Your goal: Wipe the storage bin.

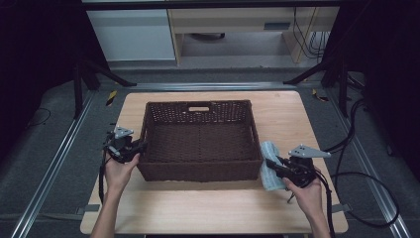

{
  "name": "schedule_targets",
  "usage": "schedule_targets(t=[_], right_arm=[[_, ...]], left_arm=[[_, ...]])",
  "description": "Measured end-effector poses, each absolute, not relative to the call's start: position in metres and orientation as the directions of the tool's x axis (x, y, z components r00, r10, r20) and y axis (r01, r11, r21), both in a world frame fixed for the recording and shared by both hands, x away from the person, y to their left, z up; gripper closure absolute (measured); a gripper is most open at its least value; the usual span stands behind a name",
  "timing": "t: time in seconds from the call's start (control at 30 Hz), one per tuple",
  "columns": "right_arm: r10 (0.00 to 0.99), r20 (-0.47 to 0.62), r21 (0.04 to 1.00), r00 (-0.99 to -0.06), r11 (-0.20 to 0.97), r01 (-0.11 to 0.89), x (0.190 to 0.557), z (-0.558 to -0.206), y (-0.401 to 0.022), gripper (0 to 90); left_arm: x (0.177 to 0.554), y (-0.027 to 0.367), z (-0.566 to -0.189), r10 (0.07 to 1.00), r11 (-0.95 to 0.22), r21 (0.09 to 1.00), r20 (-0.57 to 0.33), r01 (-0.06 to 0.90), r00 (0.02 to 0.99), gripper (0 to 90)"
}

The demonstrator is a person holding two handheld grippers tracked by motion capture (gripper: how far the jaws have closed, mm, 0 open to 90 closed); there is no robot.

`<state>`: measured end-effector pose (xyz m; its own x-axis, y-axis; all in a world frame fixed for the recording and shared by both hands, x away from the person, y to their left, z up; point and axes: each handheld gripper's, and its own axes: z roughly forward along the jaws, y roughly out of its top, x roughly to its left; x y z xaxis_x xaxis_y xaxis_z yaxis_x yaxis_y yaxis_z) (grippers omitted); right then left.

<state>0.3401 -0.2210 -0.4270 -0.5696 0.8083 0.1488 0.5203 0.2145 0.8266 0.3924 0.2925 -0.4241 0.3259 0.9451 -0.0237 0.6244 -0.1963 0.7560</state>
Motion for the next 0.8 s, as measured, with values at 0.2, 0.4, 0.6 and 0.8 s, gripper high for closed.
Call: schedule_targets(t=[0.2, 0.4, 0.6, 0.8], right_arm=[[0.821, 0.156, 0.769, -0.549, 0.248, 0.589, 0.345, -0.453, -0.219, 71.0], [0.830, 0.157, 0.721, -0.535, 0.274, 0.637, 0.349, -0.471, -0.211, 70.9], [0.828, 0.174, 0.771, -0.533, 0.222, 0.597, 0.337, -0.449, -0.219, 70.8], [0.811, 0.167, 0.836, -0.561, 0.185, 0.516, 0.319, -0.418, -0.222, 70.9]], left_arm=[[0.392, 0.293, -0.424, 0.945, -0.194, 0.756, -0.026, 0.625, 0.325, 68.5], [0.392, 0.293, -0.424, 0.945, -0.193, 0.756, -0.027, 0.625, 0.325, 68.2], [0.392, 0.293, -0.424, 0.946, -0.186, 0.757, -0.035, 0.626, 0.323, 67.8], [0.392, 0.293, -0.424, 0.946, -0.187, 0.757, -0.034, 0.626, 0.323, 67.8]])
